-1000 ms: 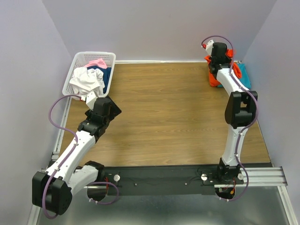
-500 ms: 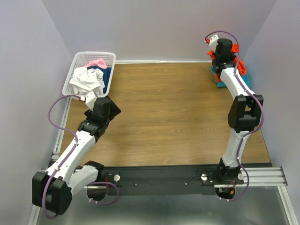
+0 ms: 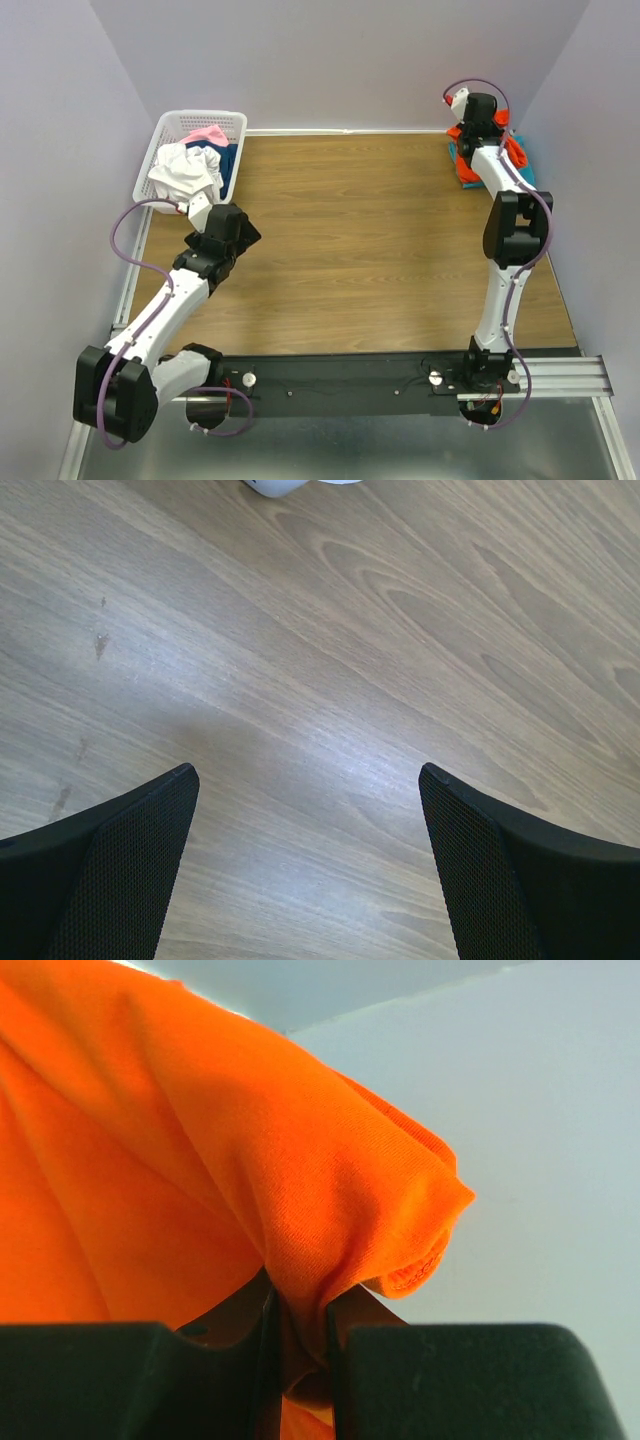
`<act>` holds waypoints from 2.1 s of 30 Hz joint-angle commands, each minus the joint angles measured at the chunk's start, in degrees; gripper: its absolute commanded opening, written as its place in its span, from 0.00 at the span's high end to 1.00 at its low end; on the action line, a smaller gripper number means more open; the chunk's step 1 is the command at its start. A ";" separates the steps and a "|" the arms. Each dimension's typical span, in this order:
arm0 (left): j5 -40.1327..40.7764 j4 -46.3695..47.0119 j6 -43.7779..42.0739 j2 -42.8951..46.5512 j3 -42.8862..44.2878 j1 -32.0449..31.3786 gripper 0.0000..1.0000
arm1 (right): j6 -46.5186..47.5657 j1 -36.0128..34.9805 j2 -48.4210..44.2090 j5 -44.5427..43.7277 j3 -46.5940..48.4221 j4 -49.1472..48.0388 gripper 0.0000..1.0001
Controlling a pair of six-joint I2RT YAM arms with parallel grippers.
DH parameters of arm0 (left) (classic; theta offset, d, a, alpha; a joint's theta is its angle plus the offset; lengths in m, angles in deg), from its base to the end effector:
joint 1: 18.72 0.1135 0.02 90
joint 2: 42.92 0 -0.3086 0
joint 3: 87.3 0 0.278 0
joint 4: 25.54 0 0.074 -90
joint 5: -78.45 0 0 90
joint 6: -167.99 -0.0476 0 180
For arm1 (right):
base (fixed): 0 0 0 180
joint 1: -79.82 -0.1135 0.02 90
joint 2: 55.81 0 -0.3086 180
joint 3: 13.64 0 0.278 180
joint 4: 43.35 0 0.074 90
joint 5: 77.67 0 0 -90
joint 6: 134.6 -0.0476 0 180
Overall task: Fold and stack the t-shirts
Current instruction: Neatly place the folded tshirt to the corner
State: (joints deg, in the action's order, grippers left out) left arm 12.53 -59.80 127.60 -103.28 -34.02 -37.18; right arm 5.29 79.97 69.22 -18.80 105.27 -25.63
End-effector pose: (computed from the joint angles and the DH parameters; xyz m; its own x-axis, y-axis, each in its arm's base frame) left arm 0.2257 -0.0549 0.2699 -0.4049 -0.5979 -0.6918 -0.4782 0.7833 -0.3972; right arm 0.5784 -0.0261 0.2902 -0.6238 -0.6530 -0.4295 -0.0030 0.5515 -0.8342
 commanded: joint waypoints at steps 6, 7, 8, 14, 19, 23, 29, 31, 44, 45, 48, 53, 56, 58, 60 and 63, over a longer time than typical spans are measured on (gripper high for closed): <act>2.55 2.03 0.14 -3.54 2.60 0.26 0.02 | -2.25 3.55 6.97 2.04 7.89 -2.27 0.99; 2.56 2.03 0.14 -3.89 2.77 0.35 0.02 | -2.34 3.72 7.50 2.22 8.33 -2.27 0.98; 2.56 2.03 0.05 -4.15 2.95 0.35 0.02 | -2.34 3.99 8.03 2.39 8.59 -2.36 0.94; 2.64 2.03 -0.03 -6.87 4.00 0.35 0.02 | -2.25 5.22 10.32 3.45 9.30 -2.27 0.78; 2.47 2.11 -0.47 -8.90 5.06 0.35 0.02 | -4.62 5.92 12.16 3.71 11.40 -2.44 0.00; 2.47 2.20 -0.56 -9.60 5.24 0.35 0.02 | -7.96 6.10 11.99 4.86 12.63 -2.53 0.00; 2.03 2.73 -0.91 -9.34 5.15 0.44 0.02 | -11.21 6.01 8.40 6.26 10.27 -2.44 0.00; 1.94 2.90 -1.09 -8.90 4.89 0.44 0.02 | -12.27 6.01 7.34 6.79 9.65 -2.44 0.00; -0.08 6.59 -2.40 -7.76 3.13 0.44 0.02 | -54.23 5.66 4.88 -1.21 17.56 14.32 0.00; -0.69 7.73 -2.76 -8.19 3.30 0.53 0.02 | -61.59 5.75 3.56 0.97 15.21 16.34 0.00; -1.57 8.09 -3.90 -10.04 4.44 0.62 0.02 | -70.60 5.66 -0.22 7.21 8.61 16.54 0.00; -2.63 6.07 -4.87 -13.03 8.13 0.88 0.02 | -78.80 5.75 0.74 9.25 6.05 17.07 0.00; -3.77 6.95 -4.60 -13.38 8.05 0.88 0.02 | -80.82 5.75 2.14 8.20 5.52 17.07 0.00; -4.56 7.65 -4.25 -13.91 7.96 0.88 0.02 | -81.79 5.92 4.33 7.41 7.17 17.16 0.00; -6.14 7.48 -4.69 -14.78 8.49 0.88 0.02 | -81.97 6.36 6.44 7.05 8.76 17.33 0.00; -6.24 5.64 -4.61 -15.66 9.89 0.88 0.02 | -82.67 7.24 9.70 7.14 10.53 17.42 0.00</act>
State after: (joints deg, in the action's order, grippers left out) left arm 7.85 -53.36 123.55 -117.68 -26.37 -36.68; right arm -73.65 85.67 74.09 -11.11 113.25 -10.18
